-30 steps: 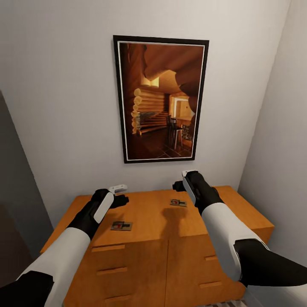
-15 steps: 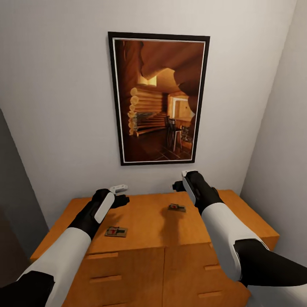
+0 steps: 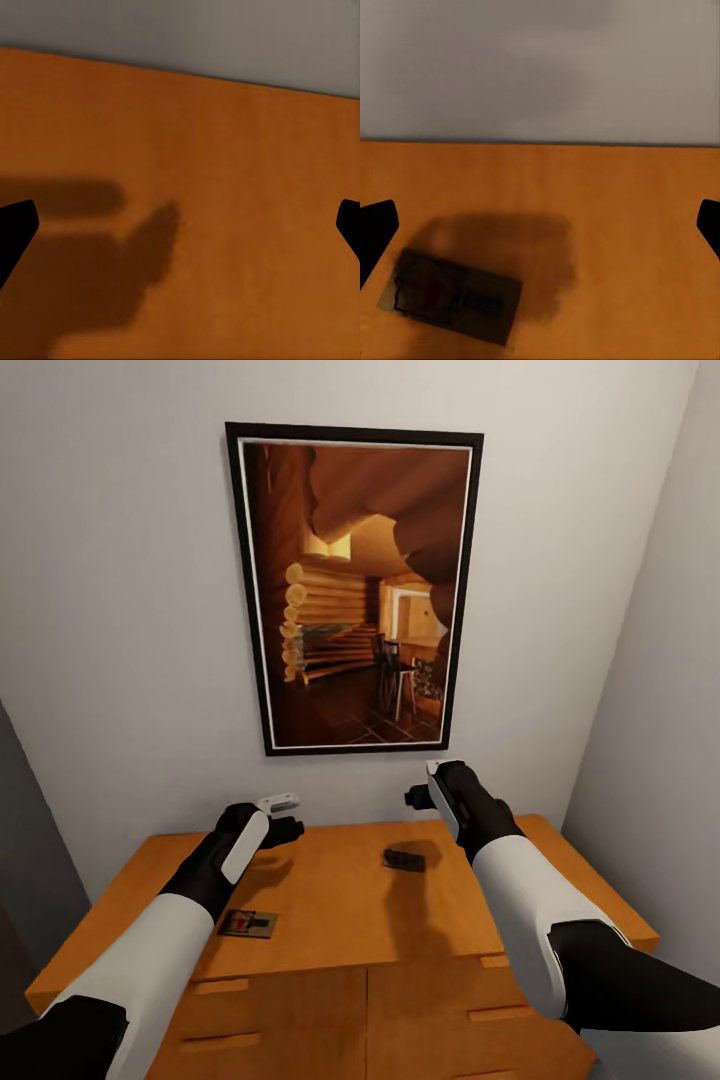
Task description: Take the four mousetraps from the cabinet in the bathroom and place them on the bathroom floor. Make sure all four end up on the same floor surface, and ensure that at least two of them are either under or directly next to the same bathroom sink.
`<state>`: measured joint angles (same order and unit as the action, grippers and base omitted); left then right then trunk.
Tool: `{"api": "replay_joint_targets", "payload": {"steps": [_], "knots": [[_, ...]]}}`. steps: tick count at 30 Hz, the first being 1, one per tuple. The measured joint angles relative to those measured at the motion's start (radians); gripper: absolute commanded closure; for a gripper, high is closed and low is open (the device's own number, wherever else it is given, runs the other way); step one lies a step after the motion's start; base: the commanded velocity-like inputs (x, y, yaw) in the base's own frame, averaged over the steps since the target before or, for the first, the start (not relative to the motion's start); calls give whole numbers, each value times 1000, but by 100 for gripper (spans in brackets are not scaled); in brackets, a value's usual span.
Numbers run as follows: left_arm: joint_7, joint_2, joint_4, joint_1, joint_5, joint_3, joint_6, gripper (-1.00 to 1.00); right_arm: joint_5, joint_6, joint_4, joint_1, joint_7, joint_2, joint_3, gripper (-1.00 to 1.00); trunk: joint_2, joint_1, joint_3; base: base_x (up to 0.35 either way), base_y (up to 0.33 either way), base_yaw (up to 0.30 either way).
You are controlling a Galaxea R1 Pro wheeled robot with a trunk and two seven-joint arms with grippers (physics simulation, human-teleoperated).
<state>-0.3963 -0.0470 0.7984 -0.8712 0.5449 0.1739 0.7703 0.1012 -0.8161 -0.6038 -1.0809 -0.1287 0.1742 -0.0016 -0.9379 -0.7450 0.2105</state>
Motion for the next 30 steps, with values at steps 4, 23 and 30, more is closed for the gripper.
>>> {"api": "replay_joint_targets", "payload": {"steps": [4,23,30], "knots": [[-1,-1,0,0,0,0,0,-100,-2,-1,1,0,1,0,0,-100,0,0,-2,5,-4,219],[-9,-1,-2,-1,0,12,0,-100,1,-1,52,0,22,0,0,-100,0,0,-3,0,0,31],[-10,-1,-1,0,0,17,0,-100,-1,4,53,0,21,0,0,-100,0,0,-6,0,0,122]]}}
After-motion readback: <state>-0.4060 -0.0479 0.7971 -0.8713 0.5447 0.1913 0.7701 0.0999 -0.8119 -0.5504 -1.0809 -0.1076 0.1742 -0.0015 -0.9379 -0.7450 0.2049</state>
